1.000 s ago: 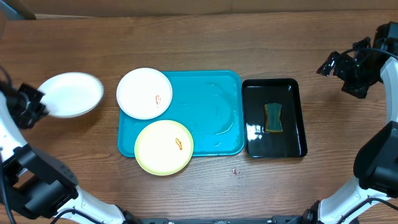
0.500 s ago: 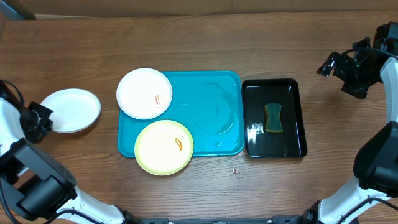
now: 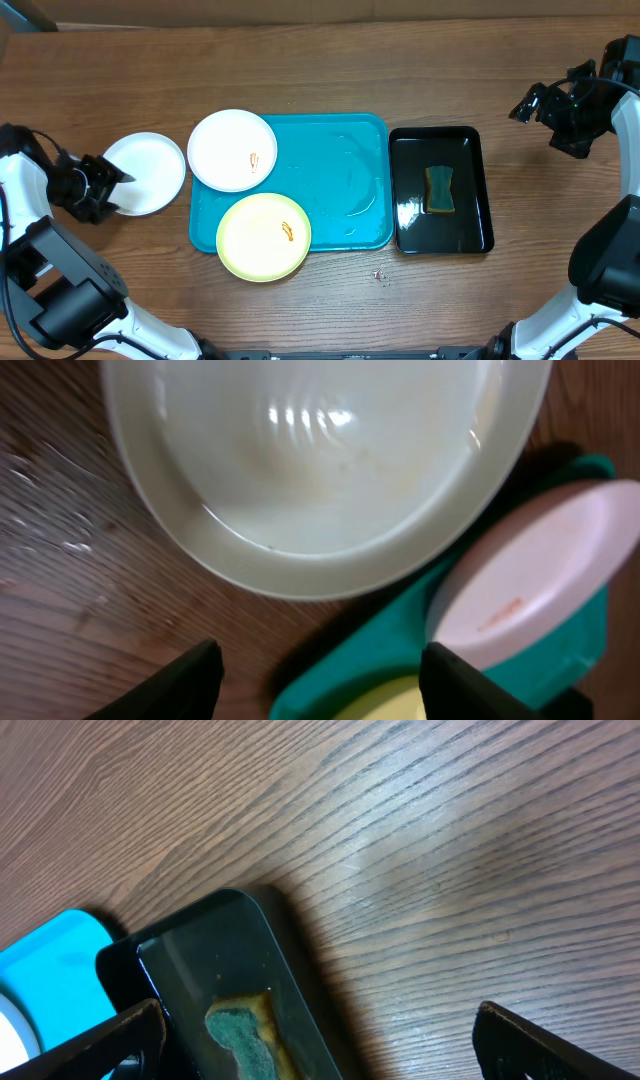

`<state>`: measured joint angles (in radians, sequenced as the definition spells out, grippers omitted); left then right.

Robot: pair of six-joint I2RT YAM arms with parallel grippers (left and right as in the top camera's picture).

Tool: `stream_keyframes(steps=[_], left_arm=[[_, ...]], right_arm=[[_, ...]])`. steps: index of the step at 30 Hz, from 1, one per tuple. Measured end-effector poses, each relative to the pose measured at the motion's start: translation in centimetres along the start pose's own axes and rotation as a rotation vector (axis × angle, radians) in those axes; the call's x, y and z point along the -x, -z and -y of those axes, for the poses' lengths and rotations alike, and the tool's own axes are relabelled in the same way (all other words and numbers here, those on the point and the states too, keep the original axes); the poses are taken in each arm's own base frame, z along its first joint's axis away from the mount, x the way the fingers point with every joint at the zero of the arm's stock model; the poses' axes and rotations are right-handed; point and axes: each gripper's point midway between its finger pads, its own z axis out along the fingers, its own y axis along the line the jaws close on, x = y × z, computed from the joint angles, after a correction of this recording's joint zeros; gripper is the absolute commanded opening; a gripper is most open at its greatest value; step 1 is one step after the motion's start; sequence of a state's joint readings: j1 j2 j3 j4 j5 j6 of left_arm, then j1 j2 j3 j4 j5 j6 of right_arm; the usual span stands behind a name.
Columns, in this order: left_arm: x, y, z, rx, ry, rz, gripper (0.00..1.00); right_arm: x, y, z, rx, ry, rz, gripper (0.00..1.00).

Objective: Clean dirty plates on tray and stack at the side
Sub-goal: 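Release the white plate and withdraw the left gripper, then grasp the yellow plate rim with the left gripper and slide it to tray center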

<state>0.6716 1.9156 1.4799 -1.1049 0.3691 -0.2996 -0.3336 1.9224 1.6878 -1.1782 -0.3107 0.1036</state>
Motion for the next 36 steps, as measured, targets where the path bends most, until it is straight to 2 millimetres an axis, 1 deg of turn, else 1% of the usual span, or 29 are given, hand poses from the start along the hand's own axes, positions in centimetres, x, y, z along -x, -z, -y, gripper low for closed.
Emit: stream_keyframes(steps=[1,2,5,7,8,11,13,16,20,23,26,28,32,36], left_arm=[[-1.3,0.1,0.5,-0.034,-0.004,-0.055,0.64],[-2.0,0.3,0.8,-0.049,-0.011,-0.085,0.65],[-4.9,1.1,0.9,-0.05,-0.017,-0.185,0.62],[-6.9,2.2,1.1,-0.039,-0.039,-0.23,0.6],[-8.1,2.9,1.4,-0.033,-0.055,-0.253,0.58],[-11.3,4.3,2.7,-0.009,-0.137,-0.305,0.56],[-13.1,4.7,3.6,0.025,-0.213,-0.325,0.57],[-15.7,4.7,4.7,0.11,-0.33,-0.349,0.58],[-18.8,4.5,4.9,0.277,-0.444,-0.376,0.6],[-20.4,4.5,4.7,0.412,-0.49,-0.375,0.61],[-21.6,4.0,5.0,0.49,-0.526,-0.35,0.61],[-22.6,3.6,4.8,0.537,-0.539,-0.35,0.61],[-24.4,2.3,3.7,0.622,-0.53,-0.356,0.61],[-25.3,1.2,2.1,0.687,-0.495,-0.363,0.6]], right_arm=[[0.0,0.0,0.0,0.0,-0.001,0.0,1.0],[0.0,0.0,0.0,0.0,-0.001,0.0,1.0],[0.0,0.0,0.0,0.0,0.0,0.0,1.0],[0.0,0.0,0.0,0.0,-0.001,0.0,1.0],[0.0,0.0,0.0,0.0,-0.001,0.0,1.0],[0.0,0.0,0.0,0.0,-0.001,0.0,1.0],[0.0,0.0,0.0,-0.001,-0.001,-0.001,1.0],[0.0,0.0,0.0,0.0,-0.002,0.0,1.0],[0.0,0.0,0.0,-0.001,-0.001,-0.001,1.0],[0.0,0.0,0.0,0.0,-0.001,0.0,1.0],[0.0,0.0,0.0,0.0,-0.001,-0.001,1.0],[0.0,0.0,0.0,0.0,0.0,0.0,1.0],[0.0,0.0,0.0,0.0,-0.001,0.0,1.0],[0.0,0.0,0.0,0.0,-0.001,0.0,1.0]])
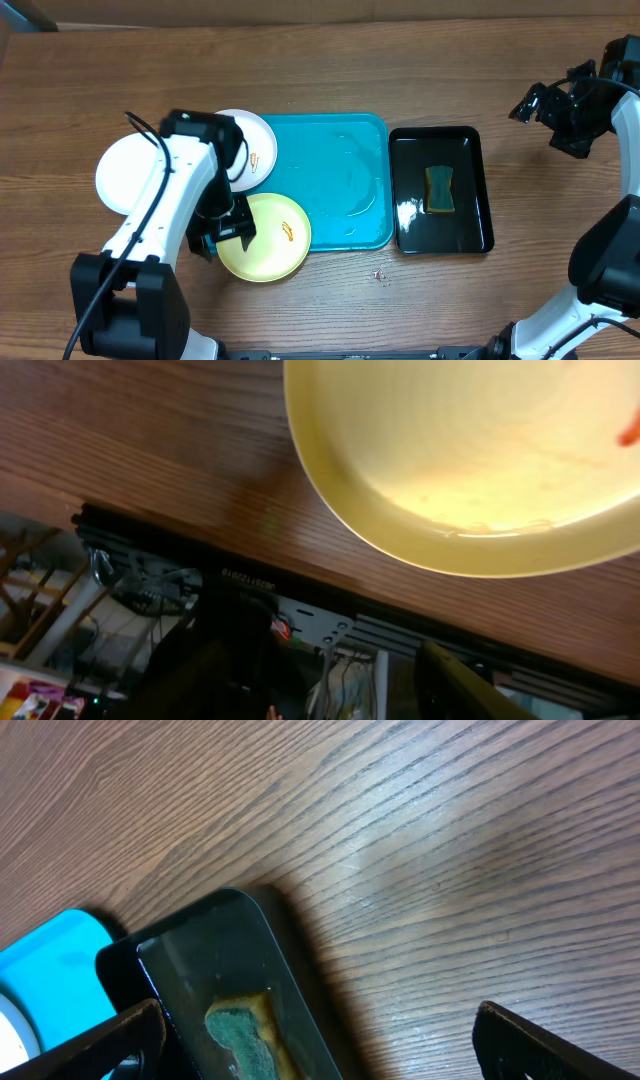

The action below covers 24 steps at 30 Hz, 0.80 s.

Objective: Clean dirty plates on tray and stack at the side
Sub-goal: 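Grasp the yellow plate rim with the left gripper and slide it to tray center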

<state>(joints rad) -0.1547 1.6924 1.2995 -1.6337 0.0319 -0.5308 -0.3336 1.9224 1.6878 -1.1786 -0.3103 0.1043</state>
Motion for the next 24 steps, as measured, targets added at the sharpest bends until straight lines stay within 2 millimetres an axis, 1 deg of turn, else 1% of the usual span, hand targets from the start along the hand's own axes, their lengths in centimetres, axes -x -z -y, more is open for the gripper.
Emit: stream_keyframes(steps=[6,11,17,24], left_arm=[[0.5,-2.8,-0.2,0.024,0.085,-0.003,0.56],[2.1,-4.3,0.7,-0.01,0.125,0.054,0.53],[4.0,-5.1,1.7,-0.059,0.177,0.121,0.53],[4.2,-5.4,1.3,-0.056,0.213,0.121,0.53]], right_arm=[[0.0,0.0,0.0,0.0,0.0,0.0,1.0],[0.0,0.0,0.0,0.0,0.0,0.0,1.0],[0.0,0.0,0.0,0.0,0.0,0.0,1.0],[0.0,0.0,0.0,0.0,0.0,0.0,1.0]])
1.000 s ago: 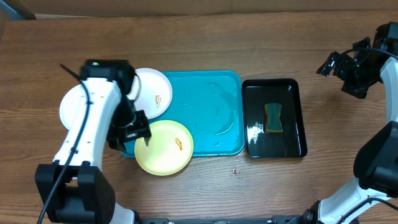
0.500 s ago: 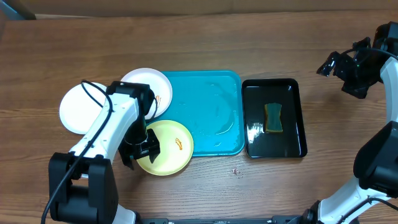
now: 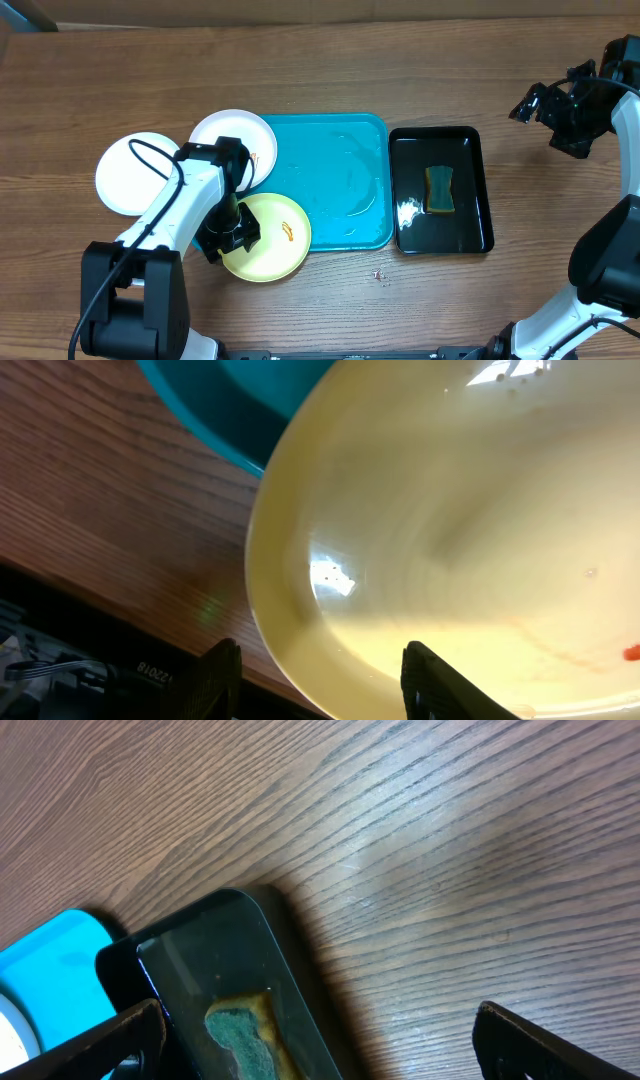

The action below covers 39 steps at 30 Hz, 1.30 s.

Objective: Clean dirty plates on tray and stack at the side
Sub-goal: 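Grasp the yellow plate rim with the left gripper and slide it to tray center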

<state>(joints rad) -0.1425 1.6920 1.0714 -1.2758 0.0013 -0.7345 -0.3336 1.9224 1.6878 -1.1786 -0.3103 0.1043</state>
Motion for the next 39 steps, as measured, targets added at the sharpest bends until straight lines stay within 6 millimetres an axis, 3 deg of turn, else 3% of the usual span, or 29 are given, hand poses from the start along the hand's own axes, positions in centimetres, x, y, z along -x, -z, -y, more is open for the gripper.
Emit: stream_keyframes(steps=[8,13,14,15,18,31,39], left_arm=[[0.1,-0.2,-0.6,0.015,0.01,-0.002,0.5],[0.1,-1.4,-0.7,0.019,0.008,0.0,0.45],[0.0,-1.7,-0.8,0.022,0.008,-0.003,0.42],[-0.1,-2.1,-0.9,0.025,0.008,-0.006,0.22],[-0.3,-2.8,-1.1,0.03,0.009,-0.009,0.05],[0.0,-2.3,0.5,-0.056,-0.046,0.003,0.04],[2.2,0.8,5.6,-0.24,-0.128,0.113,0.04]], right_arm=[[0.0,0.0,0.0,0.0,0.0,0.0,1.0],[0.0,0.0,0.0,0.0,0.0,0.0,1.0],[0.0,0.0,0.0,0.0,0.0,0.0,1.0],[0.0,0.0,0.0,0.0,0.0,0.0,1.0],[0.0,0.0,0.0,0.0,0.0,0.0,1.0],[0.0,0.0,0.0,0.0,0.0,0.0,1.0],[0.0,0.0,0.0,0.0,0.0,0.0,1.0]])
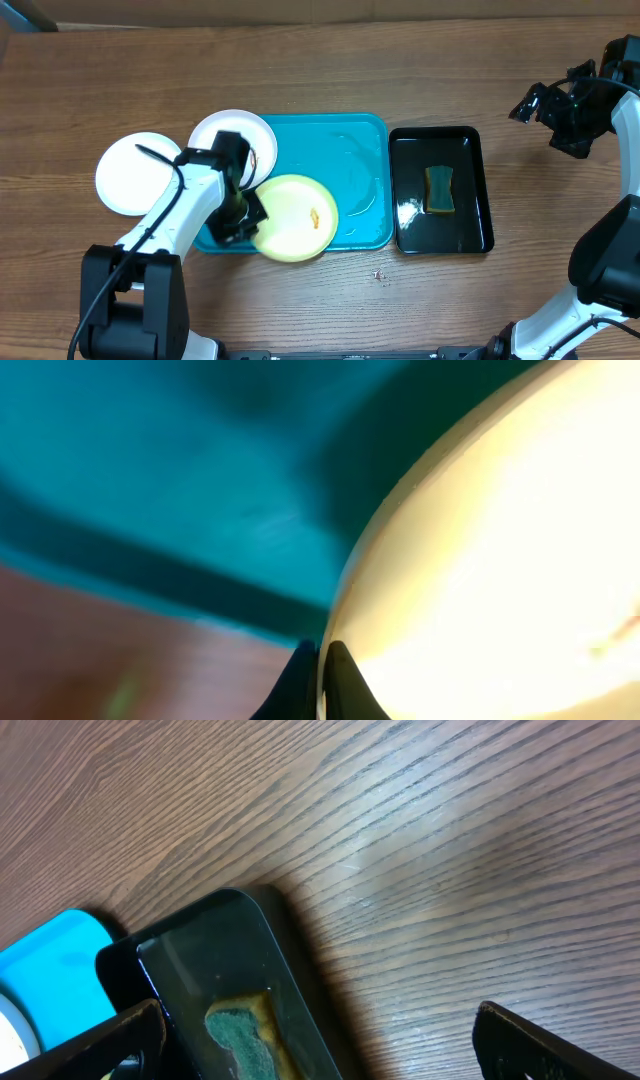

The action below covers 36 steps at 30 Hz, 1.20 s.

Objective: Clean dirty plates on tray and stack at the side
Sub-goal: 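Grasp the yellow plate rim with the left gripper and slide it to tray center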

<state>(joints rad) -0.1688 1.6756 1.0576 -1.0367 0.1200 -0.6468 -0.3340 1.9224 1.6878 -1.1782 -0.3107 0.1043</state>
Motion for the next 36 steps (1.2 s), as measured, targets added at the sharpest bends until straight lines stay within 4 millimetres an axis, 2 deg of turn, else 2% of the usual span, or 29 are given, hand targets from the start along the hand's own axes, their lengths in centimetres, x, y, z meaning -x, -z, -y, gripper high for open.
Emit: stream_keyframes(steps=[3,7,10,13,14,17,18,19,23,28,36], left_arm=[[1.5,0.7,3.0,-0.091,-0.048,0.077,0.04],[2.6,1.1,5.9,-0.166,-0.105,0.154,0.04],[2.8,1.2,7.1,-0.19,-0.129,0.186,0.04],[2.9,1.3,7.4,-0.181,-0.135,0.211,0.13],[3.0,1.3,7.5,-0.176,-0.134,0.219,0.2],[3.2,1.3,7.4,-0.171,-0.131,0.23,0.55],[3.3,1.3,7.4,-0.169,-0.141,0.235,0.63],[3.4,1.4,7.5,-0.169,-0.149,0.24,0.65],[4.1,1.7,8.0,-0.176,-0.24,0.283,0.67],[4.5,2.0,8.3,-0.173,-0.326,0.306,0.57],[4.7,1.2,8.3,-0.151,-0.354,0.301,0.55]], right_arm=[[0.0,0.0,0.0,0.0,0.0,0.0,1.0],[0.0,0.0,0.0,0.0,0.0,-0.001,1.0],[0.0,0.0,0.0,0.0,0.0,0.0,1.0],[0.0,0.0,0.0,0.0,0.0,0.0,1.0],[0.0,0.0,0.0,0.0,0.0,-0.001,1.0],[0.0,0.0,0.0,0.0,0.0,0.0,1.0],[0.0,0.0,0.0,0.0,0.0,0.0,1.0],[0.0,0.0,0.0,0.0,0.0,0.0,1.0],[0.0,0.0,0.0,0.0,0.0,0.0,1.0],[0.0,0.0,0.0,0.0,0.0,0.0,1.0],[0.0,0.0,0.0,0.0,0.0,0.0,1.0]])
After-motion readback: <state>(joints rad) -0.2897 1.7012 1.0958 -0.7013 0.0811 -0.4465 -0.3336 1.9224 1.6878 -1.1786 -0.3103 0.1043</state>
